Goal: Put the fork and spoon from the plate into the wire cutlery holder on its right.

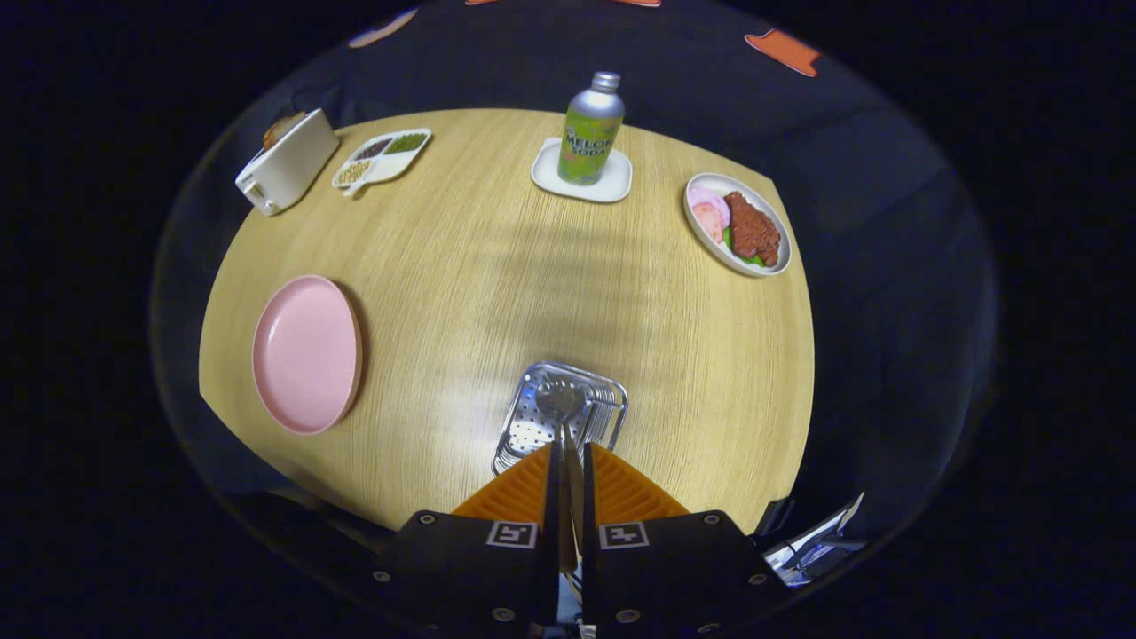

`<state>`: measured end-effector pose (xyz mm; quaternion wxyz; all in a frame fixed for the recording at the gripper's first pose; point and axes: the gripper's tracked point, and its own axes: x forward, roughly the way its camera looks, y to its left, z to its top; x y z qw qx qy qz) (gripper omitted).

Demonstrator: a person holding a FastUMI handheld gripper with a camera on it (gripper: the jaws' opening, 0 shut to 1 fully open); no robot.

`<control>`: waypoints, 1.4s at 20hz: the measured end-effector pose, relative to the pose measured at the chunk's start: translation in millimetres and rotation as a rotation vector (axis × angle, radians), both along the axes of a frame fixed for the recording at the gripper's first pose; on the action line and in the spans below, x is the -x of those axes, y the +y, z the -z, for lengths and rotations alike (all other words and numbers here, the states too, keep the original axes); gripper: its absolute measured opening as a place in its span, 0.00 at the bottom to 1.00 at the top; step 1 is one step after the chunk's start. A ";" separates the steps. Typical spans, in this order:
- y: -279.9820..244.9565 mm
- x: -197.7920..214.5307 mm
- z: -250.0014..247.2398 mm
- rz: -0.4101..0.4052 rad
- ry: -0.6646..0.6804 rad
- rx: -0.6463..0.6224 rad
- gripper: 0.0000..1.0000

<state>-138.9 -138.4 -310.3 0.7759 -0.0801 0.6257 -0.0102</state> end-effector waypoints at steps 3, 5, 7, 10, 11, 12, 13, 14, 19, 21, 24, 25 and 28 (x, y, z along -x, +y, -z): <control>17.9 -22.5 -17.4 0.055 -0.162 -0.084 0.11; 24.4 -39.1 -32.6 0.088 -0.277 -0.131 0.12; 26.2 -54.6 -55.6 0.103 -0.410 -0.154 0.12; 33.8 -68.3 -86.8 0.108 -0.550 -0.186 0.12; 38.6 -72.1 -99.4 0.109 -0.596 -0.203 0.13; 44.5 -74.7 -111.5 0.105 -0.639 -0.218 0.12; 48.5 -79.9 -124.7 0.094 -0.685 -0.224 0.13; 52.5 -84.2 -138.5 0.076 -0.733 -0.227 0.14; 74.9 -102.8 -202.1 0.024 -0.936 -0.235 0.19; 84.9 -108.0 -222.9 0.000 -1.005 -0.253 0.29; 94.1 -109.1 -236.2 -0.026 -1.050 -0.261 0.55; 97.1 -109.9 -242.0 -0.024 -1.068 -0.268 0.66; 98.8 -110.9 -262.8 -0.014 -1.141 -0.272 0.80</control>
